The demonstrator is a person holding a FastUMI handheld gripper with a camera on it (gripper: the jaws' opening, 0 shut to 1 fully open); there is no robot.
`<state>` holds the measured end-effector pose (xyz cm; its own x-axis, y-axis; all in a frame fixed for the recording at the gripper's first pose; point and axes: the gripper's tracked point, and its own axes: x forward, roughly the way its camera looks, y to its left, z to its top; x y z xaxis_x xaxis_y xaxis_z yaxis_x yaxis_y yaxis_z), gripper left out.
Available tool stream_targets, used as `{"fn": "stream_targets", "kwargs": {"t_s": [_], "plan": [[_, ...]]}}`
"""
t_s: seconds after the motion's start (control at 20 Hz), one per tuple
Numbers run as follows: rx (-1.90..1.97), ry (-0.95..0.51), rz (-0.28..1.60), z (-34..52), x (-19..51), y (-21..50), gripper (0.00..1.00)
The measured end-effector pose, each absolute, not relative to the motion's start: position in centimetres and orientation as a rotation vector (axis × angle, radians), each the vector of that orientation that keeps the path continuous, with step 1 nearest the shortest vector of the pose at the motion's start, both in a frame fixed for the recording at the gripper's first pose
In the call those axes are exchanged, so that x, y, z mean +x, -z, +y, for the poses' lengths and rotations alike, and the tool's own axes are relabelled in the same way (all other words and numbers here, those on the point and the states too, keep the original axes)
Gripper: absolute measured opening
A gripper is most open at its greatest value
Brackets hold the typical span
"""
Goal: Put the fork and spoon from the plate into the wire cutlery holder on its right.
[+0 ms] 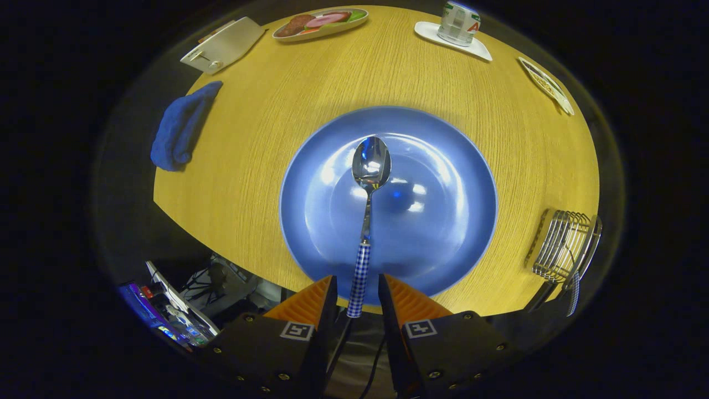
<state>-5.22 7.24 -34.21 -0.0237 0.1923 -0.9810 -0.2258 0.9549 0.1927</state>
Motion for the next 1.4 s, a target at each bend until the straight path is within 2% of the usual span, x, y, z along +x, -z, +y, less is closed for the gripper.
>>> {"fn": "stream_targets", "kwargs": {"t_s": [0.25, 0.35, 0.5, 0.6, 1.15, 1.4], "plan": [[-0.042, -0.343, 1.584, 7.8, -5.4, 36.2, 0.45], [-0.054, -0.347, 1.595, 7.5, -5.3, 35.8, 0.18], [-0.073, -0.358, 1.598, 7.4, -4.9, 37.3, 0.19], [-0.078, -0.362, 1.600, 7.2, -5.1, 36.6, 0.06], [-0.119, -0.453, 1.632, 1.5, -6.7, 31.4, 0.06], [-0.141, -0.420, 1.628, -3.2, -6.9, 28.5, 0.06]]}}
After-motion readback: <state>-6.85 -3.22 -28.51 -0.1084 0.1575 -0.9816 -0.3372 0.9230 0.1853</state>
